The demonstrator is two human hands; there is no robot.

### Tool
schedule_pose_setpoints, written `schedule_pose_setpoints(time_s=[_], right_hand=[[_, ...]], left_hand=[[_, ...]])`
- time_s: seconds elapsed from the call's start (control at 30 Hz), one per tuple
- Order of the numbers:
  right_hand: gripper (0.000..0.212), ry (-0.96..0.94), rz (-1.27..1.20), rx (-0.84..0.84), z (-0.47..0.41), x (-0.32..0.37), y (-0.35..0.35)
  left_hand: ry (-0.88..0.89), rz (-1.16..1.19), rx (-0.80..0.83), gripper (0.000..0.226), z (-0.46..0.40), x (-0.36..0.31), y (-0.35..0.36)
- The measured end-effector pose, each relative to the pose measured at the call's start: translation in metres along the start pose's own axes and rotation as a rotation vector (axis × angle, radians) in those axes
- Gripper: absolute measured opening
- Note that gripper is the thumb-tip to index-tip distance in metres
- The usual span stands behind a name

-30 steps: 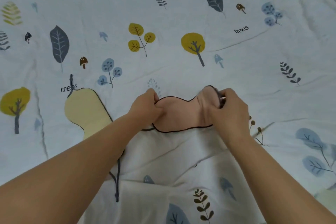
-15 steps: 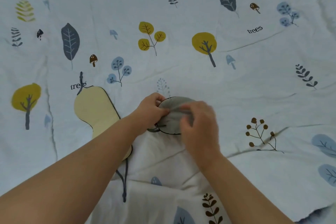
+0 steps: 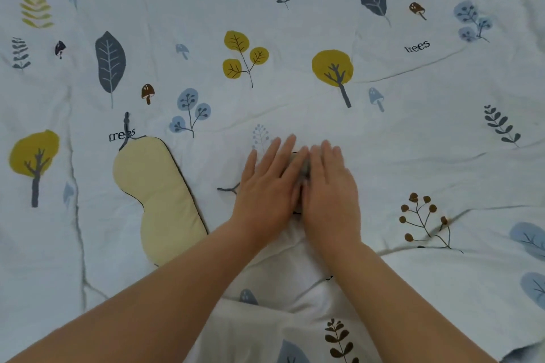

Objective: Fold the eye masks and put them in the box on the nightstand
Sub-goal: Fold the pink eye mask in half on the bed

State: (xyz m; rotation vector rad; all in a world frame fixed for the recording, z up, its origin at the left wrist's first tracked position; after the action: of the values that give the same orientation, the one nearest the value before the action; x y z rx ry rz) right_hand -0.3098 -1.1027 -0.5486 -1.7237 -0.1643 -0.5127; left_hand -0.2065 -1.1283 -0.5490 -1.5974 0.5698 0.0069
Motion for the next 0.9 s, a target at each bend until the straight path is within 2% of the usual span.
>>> schedule_pose_setpoints(time_s=[0.07,0.13,0.33,0.43,0.53,0.6,0.67,0.77,0.9], right_hand=[[0.058,-0.088,0.114,0.168,0.008,-0.009,0.012],[0.061,-0.088,0.171,0.248,0.009,-0.022,0.022],[0.062,-0.092,0.190,0.292,0.002,-0.022,0.025],[0.060,-0.077,0.112,0.283,-0.007,-0.017,0.009],[0.044,0.103,-0.041,0.048,-0.017,-0.015,-0.014],[0.037,0.341,-0.123,0.016,-0.020,-0.018,-0.021],[0.036,0.486,-0.159,0.134,-0.020,-0.021,-0.019],[0.029,0.479,-0.209,0.246,-0.019,-0.023,-0.014],[0.021,0.505,-0.313,0.148,-0.031,-0.036,-0.025]], left_hand=[[-0.006,-0.060,0.118,0.056,0.007,0.013,0.017],[-0.027,-0.089,0.158,0.054,0.012,0.024,0.030],[-0.044,-0.091,0.207,0.056,0.006,0.024,0.034],[-0.125,-0.033,0.189,0.060,-0.005,0.015,0.019],[-0.377,0.022,0.062,0.046,-0.017,0.009,-0.001],[-0.533,0.065,0.129,0.040,-0.022,0.009,-0.005],[-0.550,0.085,0.248,0.040,-0.025,0.007,-0.003],[-0.531,0.148,0.321,0.035,-0.028,0.002,-0.001],[-0.521,0.290,0.302,0.022,-0.036,-0.010,-0.002]])
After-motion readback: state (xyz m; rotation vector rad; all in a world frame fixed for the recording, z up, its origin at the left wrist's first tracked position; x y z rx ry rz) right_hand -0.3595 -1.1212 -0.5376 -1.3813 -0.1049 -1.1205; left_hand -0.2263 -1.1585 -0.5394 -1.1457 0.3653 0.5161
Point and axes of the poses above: each hand's wrist, its own z-axis away from the middle knuckle, its own y-axis out of the palm, x = y × z, the point moved 2 cm from there along -z, towards the middle knuckle, and after that the axes turned 13 degrees about -x, right-handed, at the moved point
